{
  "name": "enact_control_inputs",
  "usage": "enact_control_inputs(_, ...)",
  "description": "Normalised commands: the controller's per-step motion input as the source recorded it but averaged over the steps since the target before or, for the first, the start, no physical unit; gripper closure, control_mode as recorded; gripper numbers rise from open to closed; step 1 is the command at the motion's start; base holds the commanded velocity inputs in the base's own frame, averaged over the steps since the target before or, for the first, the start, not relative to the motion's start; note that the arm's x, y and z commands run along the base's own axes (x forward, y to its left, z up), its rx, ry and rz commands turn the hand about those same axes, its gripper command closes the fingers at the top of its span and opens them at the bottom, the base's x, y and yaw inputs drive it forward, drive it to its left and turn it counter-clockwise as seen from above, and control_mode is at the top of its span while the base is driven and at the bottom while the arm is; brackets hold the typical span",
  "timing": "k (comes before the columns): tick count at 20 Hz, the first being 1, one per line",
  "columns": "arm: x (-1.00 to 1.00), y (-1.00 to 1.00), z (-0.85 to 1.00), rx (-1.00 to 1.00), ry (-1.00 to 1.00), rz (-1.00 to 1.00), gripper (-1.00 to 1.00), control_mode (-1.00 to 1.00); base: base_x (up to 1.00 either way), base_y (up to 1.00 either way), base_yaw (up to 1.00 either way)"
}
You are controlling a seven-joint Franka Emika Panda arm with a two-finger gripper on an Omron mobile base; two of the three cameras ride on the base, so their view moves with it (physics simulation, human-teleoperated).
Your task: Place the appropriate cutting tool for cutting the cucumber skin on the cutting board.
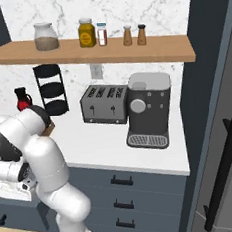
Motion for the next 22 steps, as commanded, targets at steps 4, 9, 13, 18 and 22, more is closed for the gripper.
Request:
enact_control_inputs(4,-0.81,0.01,0.00,0.00,0.10,-0.02,-1.00,-1.00,0.00,0.00,0.00)
enact_control_inputs(9,-0.98,0.00,0.04,0.00,0.06,-0.05,-1.00,-1.00,0.00,0.00,0.00)
enact_control_inputs(13,-0.86,0.00,0.12,0.00,0.08,-0.04,-1.00,-1.00,0.00,0.00,0.00)
enact_control_inputs(18,0.07,0.11,0.55,-0.02,0.00,-0.02,-1.00,-1.00,0.00,0.00,0.00)
enact_control_inputs(22,0.80,0.44,0.38,-0.08,-0.13,0.00,-1.00,-1.00,0.00,0.00,0.00)
